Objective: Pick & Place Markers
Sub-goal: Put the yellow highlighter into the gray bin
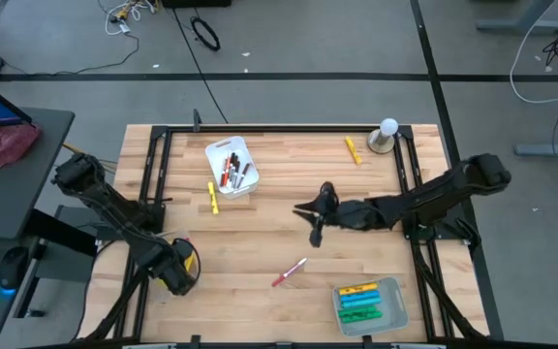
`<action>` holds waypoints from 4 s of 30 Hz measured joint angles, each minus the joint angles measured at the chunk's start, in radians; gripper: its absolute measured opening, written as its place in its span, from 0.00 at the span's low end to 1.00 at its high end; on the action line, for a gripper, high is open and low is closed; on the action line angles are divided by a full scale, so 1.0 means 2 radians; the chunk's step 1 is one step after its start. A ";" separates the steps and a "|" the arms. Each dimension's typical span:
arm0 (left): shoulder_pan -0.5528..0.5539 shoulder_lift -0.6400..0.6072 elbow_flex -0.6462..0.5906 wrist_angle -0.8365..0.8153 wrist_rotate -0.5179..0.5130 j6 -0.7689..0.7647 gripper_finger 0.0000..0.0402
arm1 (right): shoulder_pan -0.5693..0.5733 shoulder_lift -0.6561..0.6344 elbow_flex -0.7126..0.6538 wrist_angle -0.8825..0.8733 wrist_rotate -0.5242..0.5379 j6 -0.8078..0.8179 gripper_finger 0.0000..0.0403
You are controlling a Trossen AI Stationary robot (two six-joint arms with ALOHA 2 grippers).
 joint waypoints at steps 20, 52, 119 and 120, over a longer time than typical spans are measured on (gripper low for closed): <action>0.000 -0.209 0.000 0.173 -0.310 0.262 0.59 | -0.328 -0.060 0.000 -0.429 -0.035 0.126 0.46; 0.002 -0.125 0.000 0.357 -0.529 0.624 0.59 | -0.501 0.054 0.002 -0.404 0.011 0.103 0.42; 0.002 -0.120 0.000 0.357 -0.564 0.612 0.59 | 0.322 -0.112 0.289 -0.783 -0.222 0.508 0.14; 0.002 -0.120 0.000 0.357 -0.565 0.612 0.59 | 0.339 -0.109 0.290 -0.781 -0.231 0.537 0.14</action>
